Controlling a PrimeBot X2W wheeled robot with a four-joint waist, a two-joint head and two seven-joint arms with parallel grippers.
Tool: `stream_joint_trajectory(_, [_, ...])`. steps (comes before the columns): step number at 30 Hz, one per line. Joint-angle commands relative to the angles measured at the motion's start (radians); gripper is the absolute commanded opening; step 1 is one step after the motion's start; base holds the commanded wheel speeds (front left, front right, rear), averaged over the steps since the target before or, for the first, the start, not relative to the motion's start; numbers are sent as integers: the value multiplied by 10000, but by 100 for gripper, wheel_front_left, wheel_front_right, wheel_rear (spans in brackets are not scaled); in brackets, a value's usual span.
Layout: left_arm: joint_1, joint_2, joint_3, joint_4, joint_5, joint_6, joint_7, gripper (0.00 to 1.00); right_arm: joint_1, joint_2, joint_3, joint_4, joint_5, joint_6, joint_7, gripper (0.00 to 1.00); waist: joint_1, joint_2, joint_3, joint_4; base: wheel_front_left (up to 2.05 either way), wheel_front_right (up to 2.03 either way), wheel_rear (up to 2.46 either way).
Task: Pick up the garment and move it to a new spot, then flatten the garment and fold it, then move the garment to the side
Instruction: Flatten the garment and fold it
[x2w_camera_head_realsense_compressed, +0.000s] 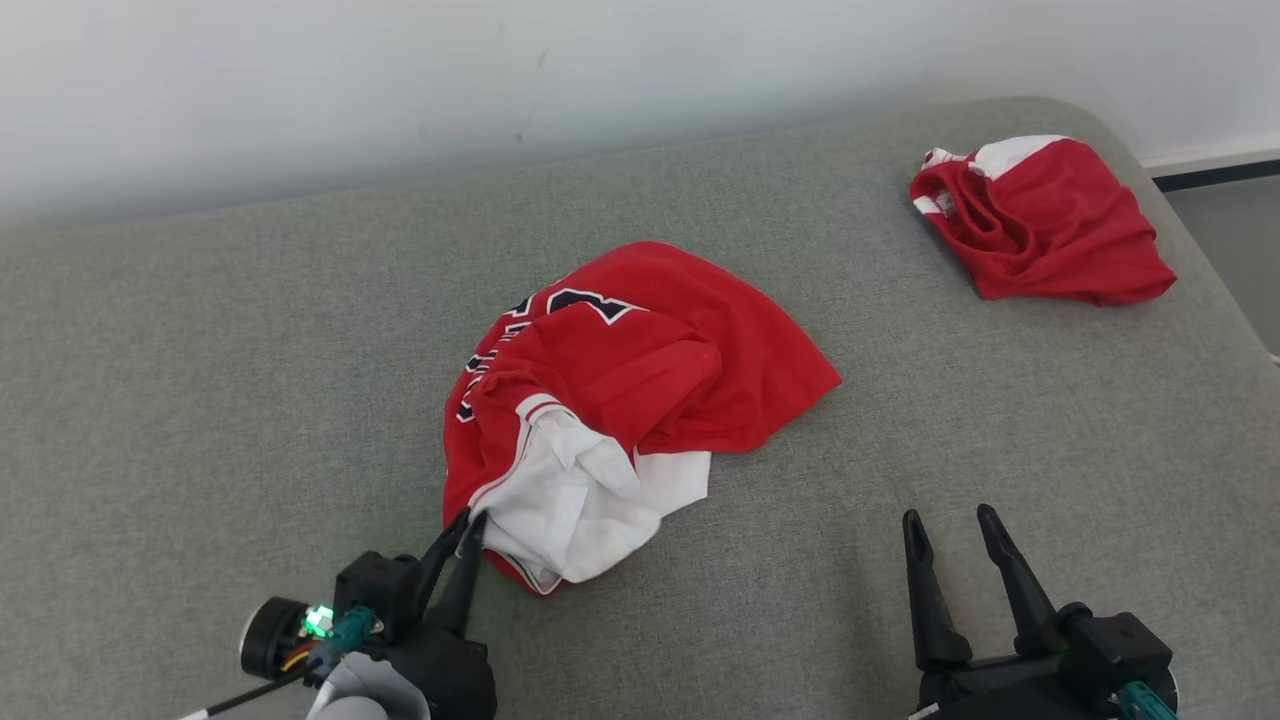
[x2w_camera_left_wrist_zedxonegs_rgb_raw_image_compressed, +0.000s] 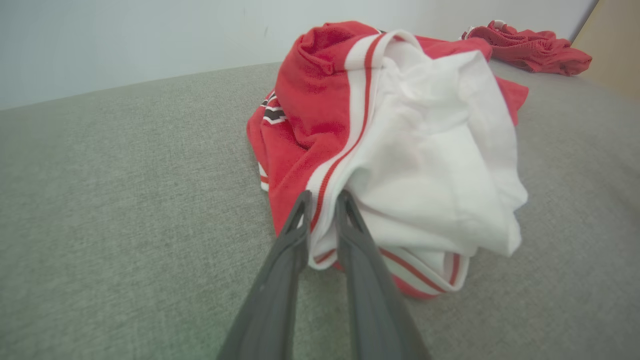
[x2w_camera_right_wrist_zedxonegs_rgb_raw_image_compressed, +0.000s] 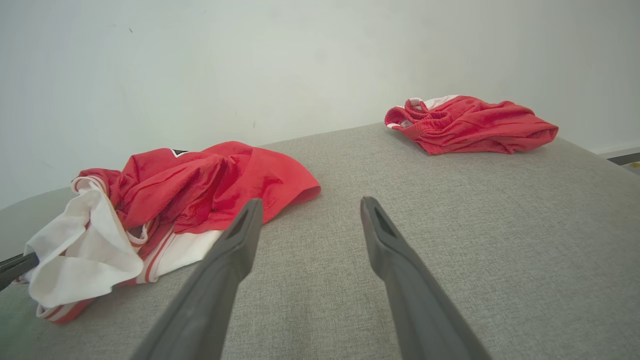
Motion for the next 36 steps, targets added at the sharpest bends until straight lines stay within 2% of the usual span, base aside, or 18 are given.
stream_joint_trajectory(1, [-145, -25, 73, -21, -109, 17, -30, 0, 26, 20, -23, -39, 3, -25, -3, 100, -1, -1, -22, 22, 0, 0, 0])
stream_joint_trajectory(7, [-54, 157, 559, -729, 69, 93, -30, 0, 250, 30, -286, -32, -20, -25, -3, 100, -1, -1, -290, 411, 0, 0, 0])
stream_joint_trajectory(14, [469, 707, 1084, -2527, 410, 276, -30, 0, 494, 76, -133, 60, 89, -25, -3, 100, -1, -1, -863, 1300, 0, 0, 0])
stream_joint_trajectory(20, [1417, 1266, 1129, -3965, 582, 415, 125, 0, 634, 104, 15, 104, 110, -25, -3, 100, -1, -1, -1127, 1850, 0, 0, 0])
stream_joint_trajectory(24, [2441, 1267, 1062, -4593, 374, 542, 352, 0, 626, 112, 32, 120, 137, -25, -3, 100, -1, -1, -1102, 1939, 0, 0, 0])
stream_joint_trajectory(27, [3151, 1030, 989, -4487, 76, 600, 370, 0, 620, 115, 94, 174, 131, -25, -3, 100, -1, -1, -1061, 1912, 0, 0, 0])
stream_joint_trajectory(29, [3485, 1052, 852, -4084, 153, 569, 359, 0, 609, 99, 93, 204, 126, -25, -3, 100, -1, -1, -1039, 1847, 0, 0, 0])
stream_joint_trajectory(31, [3713, 713, 826, -3626, -191, 533, 262, 0, 601, 66, 76, 204, 114, -25, -3, 100, -1, -1, -1033, 1806, 0, 0, 0])
stream_joint_trajectory(35, [3779, 471, 695, -2700, -217, 472, 104, 2, 644, 7, 43, 217, 81, -25, -3, 100, -1, -1, -1064, 1764, 0, 0, 0])
stream_joint_trajectory(36, [3711, 414, 694, -2543, -201, 482, 63, 71, 659, 1, 31, 222, 74, -25, -3, 100, -1, -1, -1082, 1770, 0, 0, 0])
